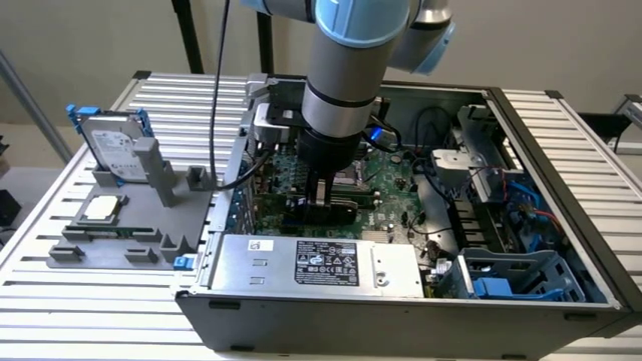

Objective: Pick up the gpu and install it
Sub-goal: 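Press down on the gpu until it lock into place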

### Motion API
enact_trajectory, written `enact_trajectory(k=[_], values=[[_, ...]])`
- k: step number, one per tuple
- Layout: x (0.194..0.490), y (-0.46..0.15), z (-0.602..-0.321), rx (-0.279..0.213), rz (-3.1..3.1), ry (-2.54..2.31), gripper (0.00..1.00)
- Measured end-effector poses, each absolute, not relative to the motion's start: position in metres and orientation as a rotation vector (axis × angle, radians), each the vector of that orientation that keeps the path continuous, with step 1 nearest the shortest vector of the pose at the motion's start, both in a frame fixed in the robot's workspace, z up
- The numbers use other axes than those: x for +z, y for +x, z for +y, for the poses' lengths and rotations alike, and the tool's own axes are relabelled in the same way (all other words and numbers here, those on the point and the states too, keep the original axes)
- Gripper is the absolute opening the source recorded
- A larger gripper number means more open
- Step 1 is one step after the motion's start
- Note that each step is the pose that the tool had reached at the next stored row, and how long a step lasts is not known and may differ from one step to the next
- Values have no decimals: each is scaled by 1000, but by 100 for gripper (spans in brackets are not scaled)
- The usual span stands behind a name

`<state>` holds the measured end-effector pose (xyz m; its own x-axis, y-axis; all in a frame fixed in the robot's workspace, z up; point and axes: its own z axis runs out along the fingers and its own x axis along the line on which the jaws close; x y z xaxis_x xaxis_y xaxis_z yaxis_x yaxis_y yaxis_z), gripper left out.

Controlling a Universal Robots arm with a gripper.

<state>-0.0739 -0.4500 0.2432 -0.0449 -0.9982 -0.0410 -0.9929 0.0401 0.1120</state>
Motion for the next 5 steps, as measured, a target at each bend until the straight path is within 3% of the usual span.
enact_trajectory(k=[5], values=[[243, -74, -450, -169, -2230, 2137, 58]])
